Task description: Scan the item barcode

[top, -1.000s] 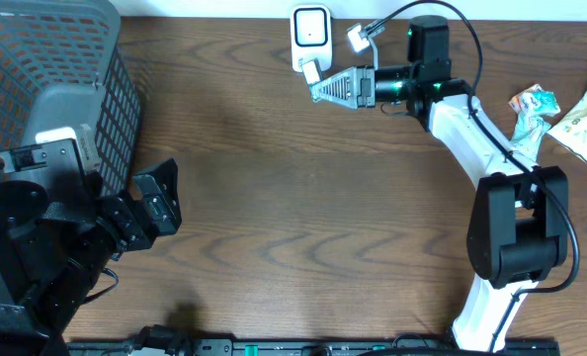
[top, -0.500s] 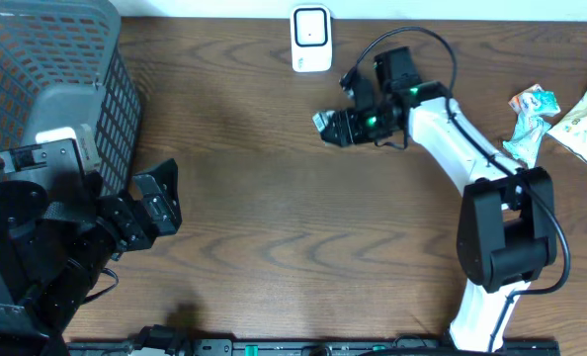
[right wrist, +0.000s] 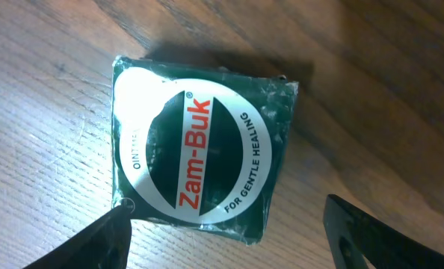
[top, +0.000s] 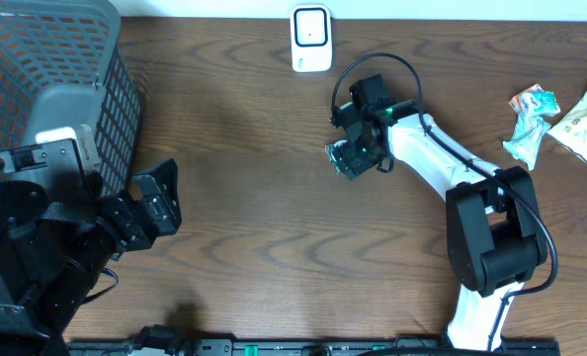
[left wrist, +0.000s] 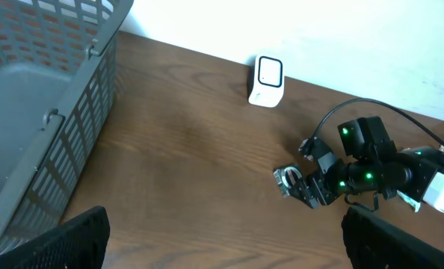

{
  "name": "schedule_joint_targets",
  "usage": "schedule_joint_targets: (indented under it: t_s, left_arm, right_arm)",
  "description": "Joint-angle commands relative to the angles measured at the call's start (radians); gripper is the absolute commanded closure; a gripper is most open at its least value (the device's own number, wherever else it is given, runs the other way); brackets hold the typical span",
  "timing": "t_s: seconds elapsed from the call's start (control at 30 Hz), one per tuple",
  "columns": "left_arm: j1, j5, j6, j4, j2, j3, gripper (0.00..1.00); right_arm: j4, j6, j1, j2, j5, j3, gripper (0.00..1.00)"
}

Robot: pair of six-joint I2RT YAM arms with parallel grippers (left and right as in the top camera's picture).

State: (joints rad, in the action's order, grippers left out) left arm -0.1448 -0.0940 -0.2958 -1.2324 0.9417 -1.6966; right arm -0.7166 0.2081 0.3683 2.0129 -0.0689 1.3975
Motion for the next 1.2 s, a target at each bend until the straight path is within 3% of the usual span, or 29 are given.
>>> schedule_joint_targets:
  t_s: [0.0,0.23,0.37,0.4,0.53,0.63,0.83,1.17]
  left_arm:
    - [0.004,0.013,-0.009,-0.002,0.0,-0.007,0.02]
    - [0.004,0.013,-0.009,-0.002,0.0,-0.007,0.02]
    - [0.004,0.013,-0.009,-0.002,0.0,-0.007,0.02]
    - [0.004,0.013,-0.009,-0.002,0.0,-0.007,0.02]
    - [0.004,0.013,-0.009,-0.002,0.0,-0.007,0.03]
    - [0.004,0.013,-0.009,-0.002,0.0,-0.007,0.02]
    - [0.004,0.013,-0.009,-0.002,0.0,-0.007,0.02]
    - [0.004,0.013,-0.009,-0.002,0.0,-0.007,0.02]
  right_arm:
    - [0.004,-0.098,-0.003,-0.041,0.026,0.005,0.22]
    - [-0.081,-0.431,-0.002,-0.129,0.026,0.124,0.17]
    - [-0.077,-0.557,0.0,-0.193,-0.019,0.149,0.29]
    - [-0.076,-0.566,0.0,-0.203,-0.053,0.149,0.37]
    - [-0.089,-0.579,0.005,-0.199,-0.166,0.14,0.86]
    - [-0.093,-0.621,0.021,-0.175,-0.161,0.108,0.98]
    - [-0.079,-0.729,0.064,-0.104,-0.124,0.024,0.99]
    - [-0.055,-0.781,0.092,-0.01,-0.085,-0.001,0.99]
